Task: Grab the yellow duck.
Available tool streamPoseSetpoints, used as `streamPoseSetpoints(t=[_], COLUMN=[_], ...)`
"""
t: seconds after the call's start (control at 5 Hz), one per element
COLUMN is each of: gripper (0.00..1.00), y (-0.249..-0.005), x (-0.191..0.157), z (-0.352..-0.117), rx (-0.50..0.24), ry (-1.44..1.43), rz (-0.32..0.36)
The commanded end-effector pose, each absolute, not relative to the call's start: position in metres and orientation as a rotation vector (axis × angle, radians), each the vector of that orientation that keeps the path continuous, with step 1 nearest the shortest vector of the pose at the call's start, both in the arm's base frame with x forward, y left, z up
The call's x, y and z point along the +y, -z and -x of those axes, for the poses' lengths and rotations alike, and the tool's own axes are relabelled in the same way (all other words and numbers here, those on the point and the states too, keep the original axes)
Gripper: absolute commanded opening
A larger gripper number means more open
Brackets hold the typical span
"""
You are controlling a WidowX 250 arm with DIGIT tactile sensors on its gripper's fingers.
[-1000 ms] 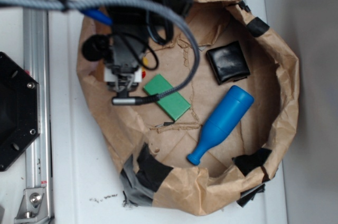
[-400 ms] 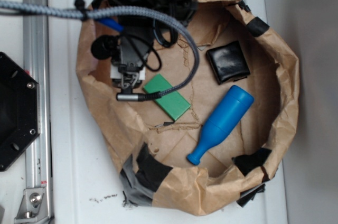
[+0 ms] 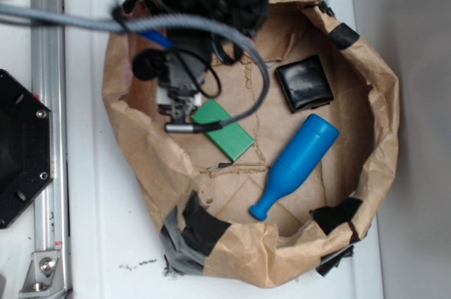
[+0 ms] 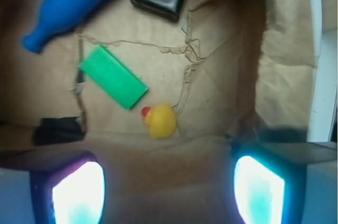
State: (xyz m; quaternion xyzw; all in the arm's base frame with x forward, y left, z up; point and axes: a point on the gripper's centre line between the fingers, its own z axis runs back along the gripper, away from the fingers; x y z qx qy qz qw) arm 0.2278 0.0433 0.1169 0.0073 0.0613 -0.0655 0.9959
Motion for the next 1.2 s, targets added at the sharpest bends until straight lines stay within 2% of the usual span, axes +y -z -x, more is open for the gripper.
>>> streamPoseSetpoints(t=[0.0,0.2,0.4,0.6,0.8,1.0], gripper=[1.0,1.0,1.0,1.0,1.0,1.0], y=[-0.084,-0.078,-0.071,-0.079,-0.103,-0.108], x=[0.04,0.041,0.047,0.05,0.064,0.074], z=[-0.245,-0.242,-0.241,-0.238,-0.244,-0.252], rx=[0.08,0.069,0.082,0.068,0.022,0.014], ry=[0.239,0.289,0.313,0.316,0.291,0.291], rz=[-0.006,-0.028,-0.01,0.0,0.017,0.01])
